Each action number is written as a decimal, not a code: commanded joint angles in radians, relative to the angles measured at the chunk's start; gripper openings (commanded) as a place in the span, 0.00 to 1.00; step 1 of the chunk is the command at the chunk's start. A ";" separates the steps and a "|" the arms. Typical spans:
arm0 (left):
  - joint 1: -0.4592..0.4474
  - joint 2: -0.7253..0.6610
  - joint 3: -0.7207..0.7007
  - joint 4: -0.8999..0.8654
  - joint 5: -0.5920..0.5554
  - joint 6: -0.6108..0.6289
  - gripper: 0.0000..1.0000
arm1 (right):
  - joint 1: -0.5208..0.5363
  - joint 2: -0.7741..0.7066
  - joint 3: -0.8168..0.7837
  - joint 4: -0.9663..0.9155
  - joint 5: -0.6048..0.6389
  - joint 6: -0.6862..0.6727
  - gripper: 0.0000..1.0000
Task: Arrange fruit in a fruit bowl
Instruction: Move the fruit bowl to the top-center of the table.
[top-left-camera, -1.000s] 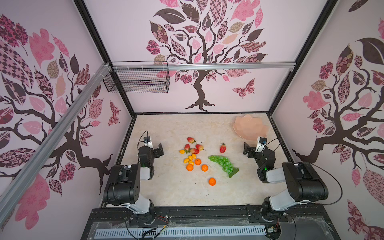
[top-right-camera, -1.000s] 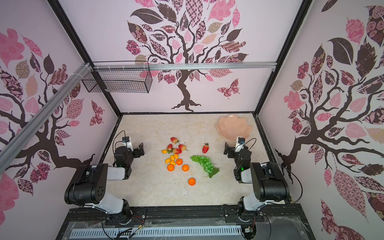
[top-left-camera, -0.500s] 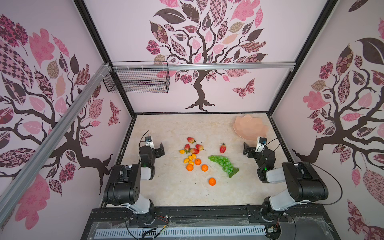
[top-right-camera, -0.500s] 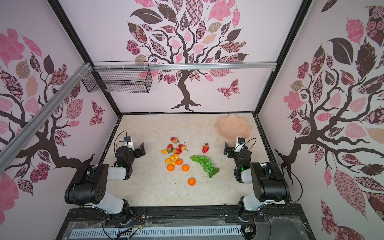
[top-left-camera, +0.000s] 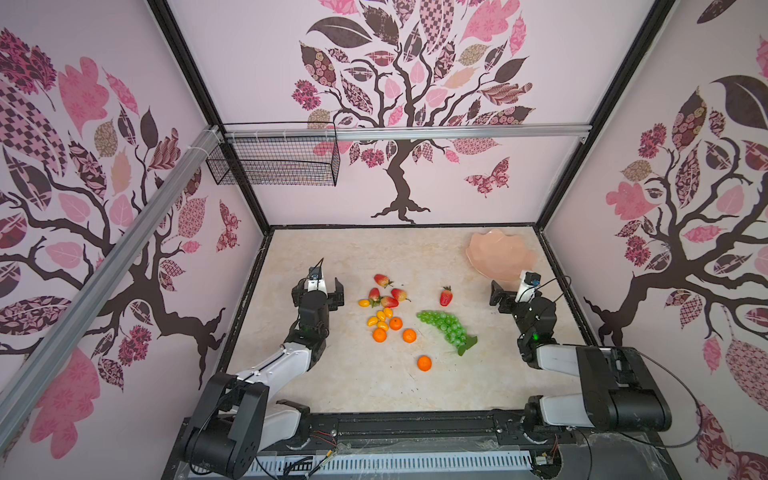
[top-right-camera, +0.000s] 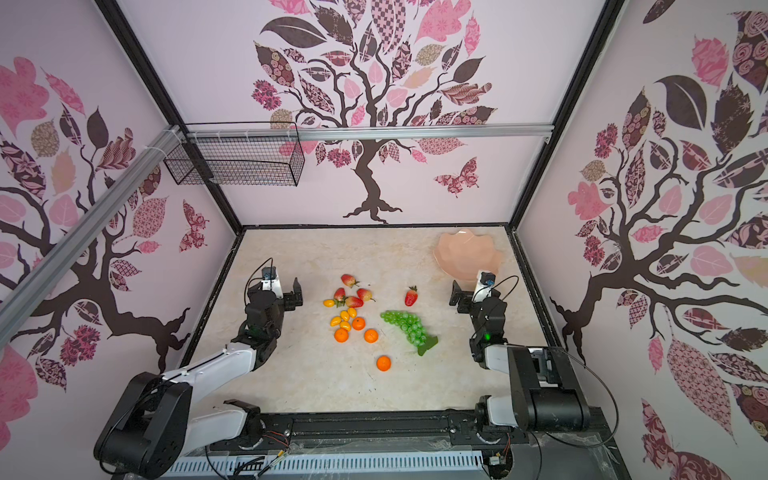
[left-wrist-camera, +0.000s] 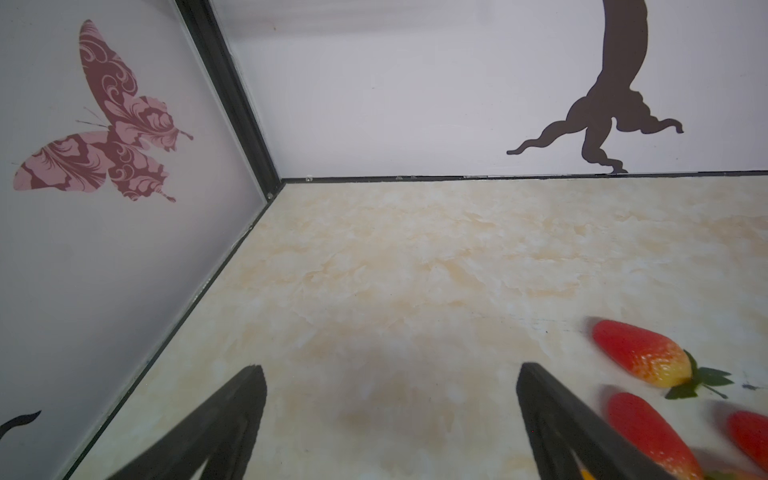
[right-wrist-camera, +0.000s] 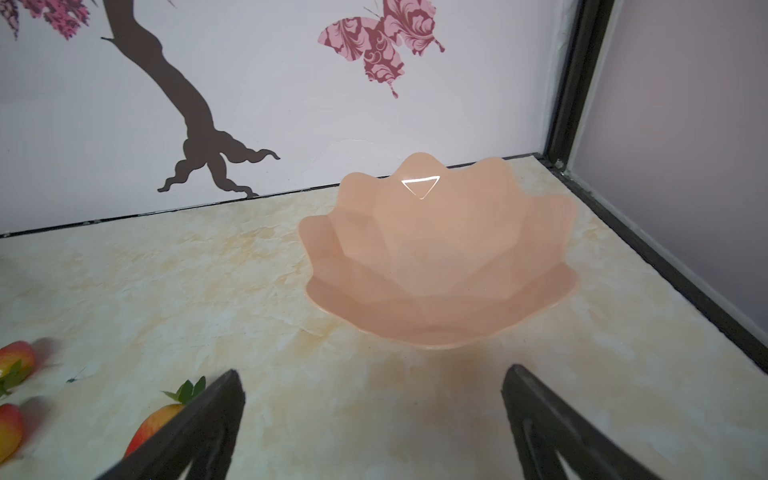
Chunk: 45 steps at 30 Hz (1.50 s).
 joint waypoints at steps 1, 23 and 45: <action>-0.008 -0.035 0.132 -0.247 -0.056 -0.122 0.98 | -0.006 -0.061 0.070 -0.205 0.105 0.112 1.00; 0.257 -0.072 0.381 -0.790 0.568 -0.674 0.98 | -0.001 -0.018 0.568 -0.938 -0.130 0.444 1.00; 0.058 0.084 0.455 -0.588 0.812 -0.630 0.98 | 0.187 0.532 1.208 -1.433 0.139 0.092 0.92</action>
